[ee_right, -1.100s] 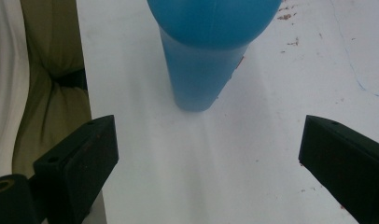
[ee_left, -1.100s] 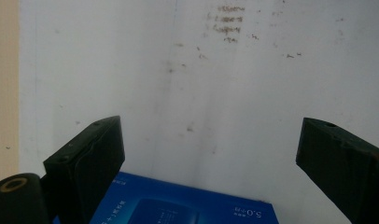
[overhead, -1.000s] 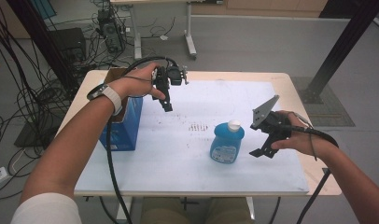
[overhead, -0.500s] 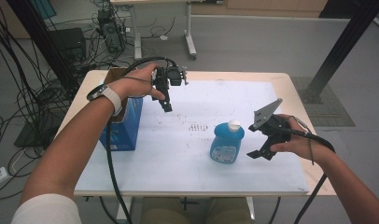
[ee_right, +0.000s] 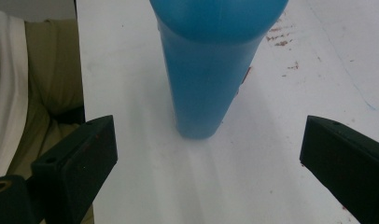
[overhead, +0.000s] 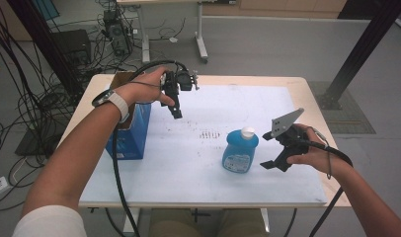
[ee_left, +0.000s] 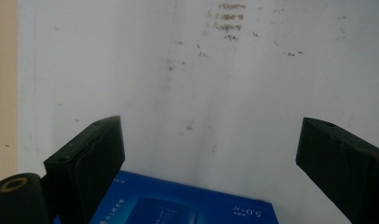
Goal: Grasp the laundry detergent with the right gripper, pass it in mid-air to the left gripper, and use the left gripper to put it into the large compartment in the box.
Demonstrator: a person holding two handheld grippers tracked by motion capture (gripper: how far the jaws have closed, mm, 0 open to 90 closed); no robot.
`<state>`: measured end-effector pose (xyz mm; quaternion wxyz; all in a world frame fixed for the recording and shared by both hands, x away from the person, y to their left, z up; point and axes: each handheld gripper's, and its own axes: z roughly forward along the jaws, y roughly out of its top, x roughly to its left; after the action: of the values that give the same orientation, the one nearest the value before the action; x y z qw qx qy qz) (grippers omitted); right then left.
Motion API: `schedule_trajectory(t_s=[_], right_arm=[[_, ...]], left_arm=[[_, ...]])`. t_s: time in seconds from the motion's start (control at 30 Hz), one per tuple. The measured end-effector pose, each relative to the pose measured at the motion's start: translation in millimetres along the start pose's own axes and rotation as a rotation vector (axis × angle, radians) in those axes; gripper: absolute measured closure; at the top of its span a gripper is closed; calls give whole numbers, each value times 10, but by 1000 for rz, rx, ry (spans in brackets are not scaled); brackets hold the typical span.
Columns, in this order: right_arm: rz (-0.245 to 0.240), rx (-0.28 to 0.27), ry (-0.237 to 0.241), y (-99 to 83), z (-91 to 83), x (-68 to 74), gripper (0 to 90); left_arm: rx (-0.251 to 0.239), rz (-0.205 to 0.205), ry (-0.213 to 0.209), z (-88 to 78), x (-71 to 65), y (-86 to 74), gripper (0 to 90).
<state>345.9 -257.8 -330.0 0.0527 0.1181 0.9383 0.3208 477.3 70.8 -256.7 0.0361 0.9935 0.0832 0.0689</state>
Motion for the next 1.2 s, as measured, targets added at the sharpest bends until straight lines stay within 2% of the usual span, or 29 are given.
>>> schedule_trajectory(t_s=[0.2, 0.7, 1.2], right_arm=[[20, -42, -16, -44, 9, 15, 35], [32, -115, -22, -118, 51, 30, 36], [41, -205, -49, -202, 99, 76, 41]], left_arm=[[3, 3, 0, -1, -3, 5, 84], [4, -2, 3, -3, -7, -3, 84], [9, 0, 3, 8, -15, 11, 84]])
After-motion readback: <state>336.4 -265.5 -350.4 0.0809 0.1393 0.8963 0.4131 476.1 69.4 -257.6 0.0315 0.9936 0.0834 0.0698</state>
